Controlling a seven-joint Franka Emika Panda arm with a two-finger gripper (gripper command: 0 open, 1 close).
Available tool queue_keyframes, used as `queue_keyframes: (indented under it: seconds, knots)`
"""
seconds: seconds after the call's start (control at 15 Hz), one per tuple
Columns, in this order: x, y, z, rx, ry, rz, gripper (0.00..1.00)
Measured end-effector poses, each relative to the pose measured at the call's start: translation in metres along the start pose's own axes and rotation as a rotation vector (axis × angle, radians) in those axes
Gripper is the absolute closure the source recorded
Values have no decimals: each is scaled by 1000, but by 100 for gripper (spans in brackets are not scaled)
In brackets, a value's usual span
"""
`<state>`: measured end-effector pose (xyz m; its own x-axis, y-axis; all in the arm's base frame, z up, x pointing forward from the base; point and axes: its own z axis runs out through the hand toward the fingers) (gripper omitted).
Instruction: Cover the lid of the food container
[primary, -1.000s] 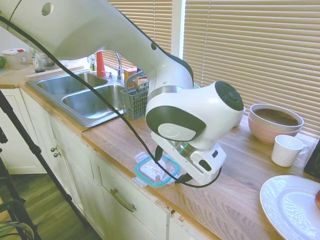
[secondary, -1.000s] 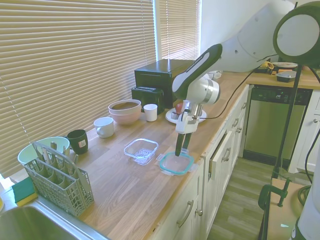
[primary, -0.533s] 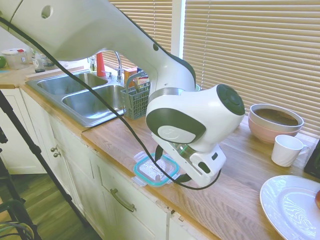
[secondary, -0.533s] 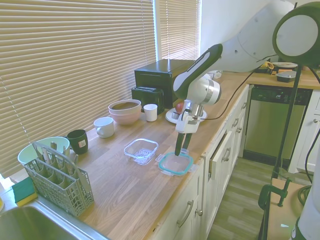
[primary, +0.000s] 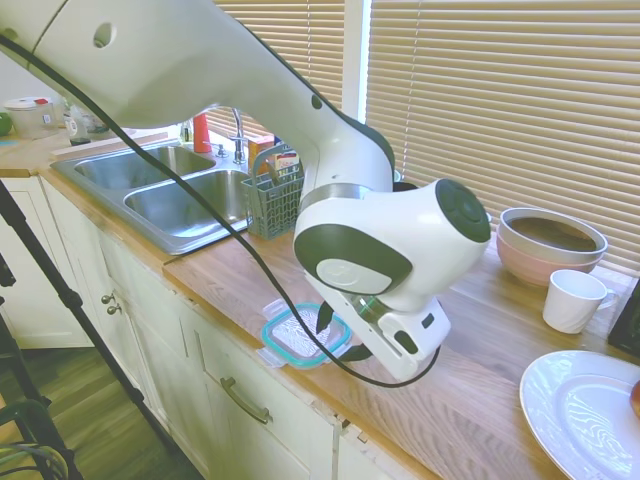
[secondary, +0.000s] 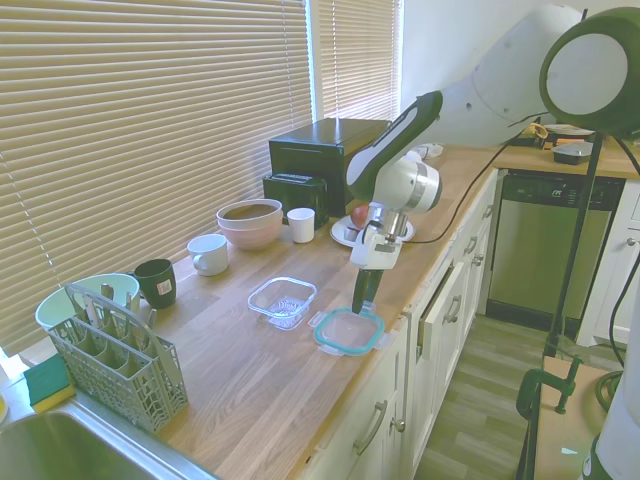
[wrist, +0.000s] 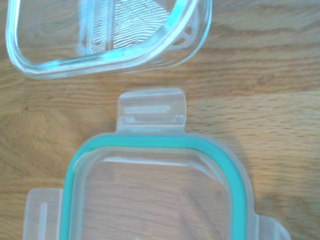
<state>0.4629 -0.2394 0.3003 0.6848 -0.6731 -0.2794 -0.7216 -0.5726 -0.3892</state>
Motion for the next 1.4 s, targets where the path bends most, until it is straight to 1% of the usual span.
queue_keyframes:
  seconds: [0.53,1.0,1.2,1.4]
  knots:
    - [1,5,7,0,-12,16,100]
    - [0,4,6,-3,-8,22,100]
    - [-11,9,-1,-33,17,29,100]
    - [-31,6,-24,-56,55,30,100]
